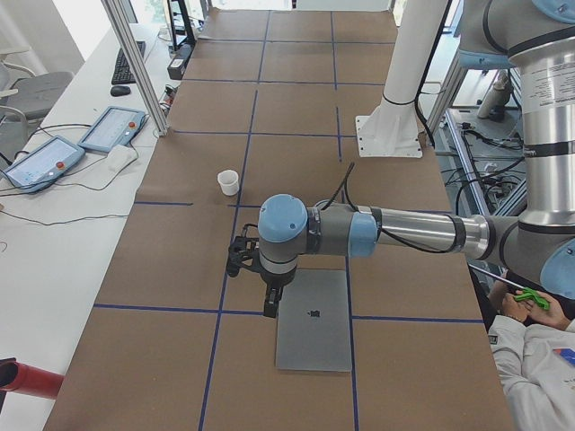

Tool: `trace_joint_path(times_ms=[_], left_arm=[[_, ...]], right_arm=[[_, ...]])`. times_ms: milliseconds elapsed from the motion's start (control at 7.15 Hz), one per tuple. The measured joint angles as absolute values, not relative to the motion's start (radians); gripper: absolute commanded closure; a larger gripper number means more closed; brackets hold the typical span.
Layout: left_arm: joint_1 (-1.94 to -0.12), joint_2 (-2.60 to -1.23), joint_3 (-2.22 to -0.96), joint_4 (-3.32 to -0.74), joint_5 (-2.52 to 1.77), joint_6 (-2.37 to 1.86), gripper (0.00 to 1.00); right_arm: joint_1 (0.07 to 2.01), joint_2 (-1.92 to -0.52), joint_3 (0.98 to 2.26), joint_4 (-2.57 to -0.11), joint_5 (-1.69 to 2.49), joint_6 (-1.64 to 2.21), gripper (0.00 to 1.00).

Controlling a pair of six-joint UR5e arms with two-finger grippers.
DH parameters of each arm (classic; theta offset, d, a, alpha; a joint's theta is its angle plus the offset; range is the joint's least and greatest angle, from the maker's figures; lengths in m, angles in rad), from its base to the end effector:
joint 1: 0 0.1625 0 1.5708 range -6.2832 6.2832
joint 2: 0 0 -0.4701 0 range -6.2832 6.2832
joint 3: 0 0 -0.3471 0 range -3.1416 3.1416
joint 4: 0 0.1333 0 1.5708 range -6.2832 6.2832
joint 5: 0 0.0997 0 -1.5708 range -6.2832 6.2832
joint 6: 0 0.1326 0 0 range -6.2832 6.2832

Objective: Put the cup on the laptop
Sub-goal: 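Move the left gripper over the white mug on the table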

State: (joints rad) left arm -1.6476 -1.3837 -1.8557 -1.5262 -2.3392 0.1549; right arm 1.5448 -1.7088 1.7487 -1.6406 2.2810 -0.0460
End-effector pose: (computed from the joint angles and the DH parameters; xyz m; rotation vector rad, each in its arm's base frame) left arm -0.0688 -0.3584 0.6804 0.1391 0.7575 0.0946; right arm 0.0370 -0.3799 0.7178 -0.0215 -0.7105 -0.0583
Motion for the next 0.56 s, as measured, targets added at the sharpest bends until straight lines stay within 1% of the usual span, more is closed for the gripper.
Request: trace_joint_path(times_ms=[559], left_arm=[[-1.64,-1.384,-1.884,-1.526,-2.334,0.149,0.0]], right_arm=[[1.545,-1.709,1.749,-1.641,2.281,-0.046,0.0]])
